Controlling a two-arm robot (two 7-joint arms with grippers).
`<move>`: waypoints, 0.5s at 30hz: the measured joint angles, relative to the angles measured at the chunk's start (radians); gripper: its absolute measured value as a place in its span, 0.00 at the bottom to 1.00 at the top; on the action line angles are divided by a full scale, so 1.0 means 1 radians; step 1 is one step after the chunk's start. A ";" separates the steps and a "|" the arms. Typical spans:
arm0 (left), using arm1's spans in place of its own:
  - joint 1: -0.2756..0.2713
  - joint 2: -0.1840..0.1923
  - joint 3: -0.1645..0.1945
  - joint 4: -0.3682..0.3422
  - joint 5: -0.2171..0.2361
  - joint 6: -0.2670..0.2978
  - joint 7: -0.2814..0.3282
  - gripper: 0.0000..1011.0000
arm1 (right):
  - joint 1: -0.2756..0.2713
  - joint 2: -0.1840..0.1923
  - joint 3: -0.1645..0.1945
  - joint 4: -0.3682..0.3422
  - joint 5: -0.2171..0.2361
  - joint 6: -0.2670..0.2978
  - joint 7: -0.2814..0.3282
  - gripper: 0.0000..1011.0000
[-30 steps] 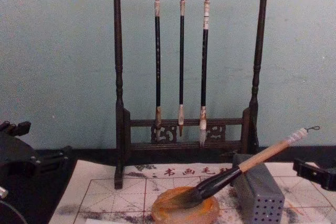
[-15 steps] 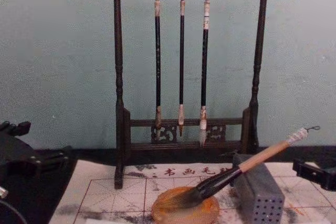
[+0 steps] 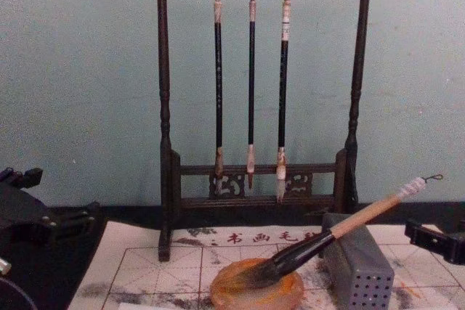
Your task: Pick up the brush from the inkstone, write on the paper, then place the brush back to its original position.
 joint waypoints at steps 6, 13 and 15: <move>0.000 0.000 0.000 0.000 0.000 0.000 0.000 0.99 | 0.000 0.000 0.000 0.000 0.000 0.000 0.000 0.99; 0.000 0.000 0.000 0.000 0.000 0.000 0.000 0.99 | 0.000 0.000 0.000 0.000 0.000 0.001 0.000 0.99; 0.000 0.000 0.000 0.000 0.000 0.000 0.000 0.99 | 0.000 0.000 0.000 0.000 0.000 0.001 0.001 0.99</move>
